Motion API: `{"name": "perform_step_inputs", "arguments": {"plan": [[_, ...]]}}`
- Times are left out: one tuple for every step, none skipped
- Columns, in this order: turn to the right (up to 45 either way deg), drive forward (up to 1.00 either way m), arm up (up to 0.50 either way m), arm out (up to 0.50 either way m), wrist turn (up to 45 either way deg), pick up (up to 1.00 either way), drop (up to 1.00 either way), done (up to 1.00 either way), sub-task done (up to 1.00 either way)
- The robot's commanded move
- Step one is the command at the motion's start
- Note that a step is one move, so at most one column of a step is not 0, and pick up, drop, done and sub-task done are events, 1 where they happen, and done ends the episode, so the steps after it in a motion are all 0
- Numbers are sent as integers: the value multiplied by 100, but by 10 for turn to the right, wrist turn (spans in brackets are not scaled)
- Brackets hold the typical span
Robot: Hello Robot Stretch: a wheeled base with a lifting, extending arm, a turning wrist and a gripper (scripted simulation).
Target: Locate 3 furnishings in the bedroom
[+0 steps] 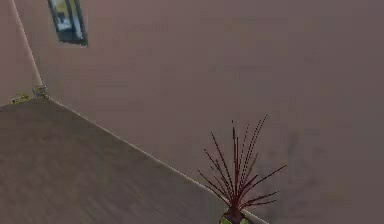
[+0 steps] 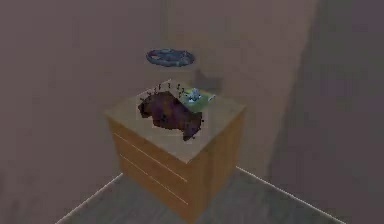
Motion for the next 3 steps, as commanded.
{"name": "perform_step_inputs", "arguments": {"plan": [[-330, 0, 0, 0, 0, 0, 0, 0, 0], [0, 100, 0, 0, 0, 0, 0, 0, 0], [-60, 0, 0, 0, 0, 0, 0, 0, 0]]}}
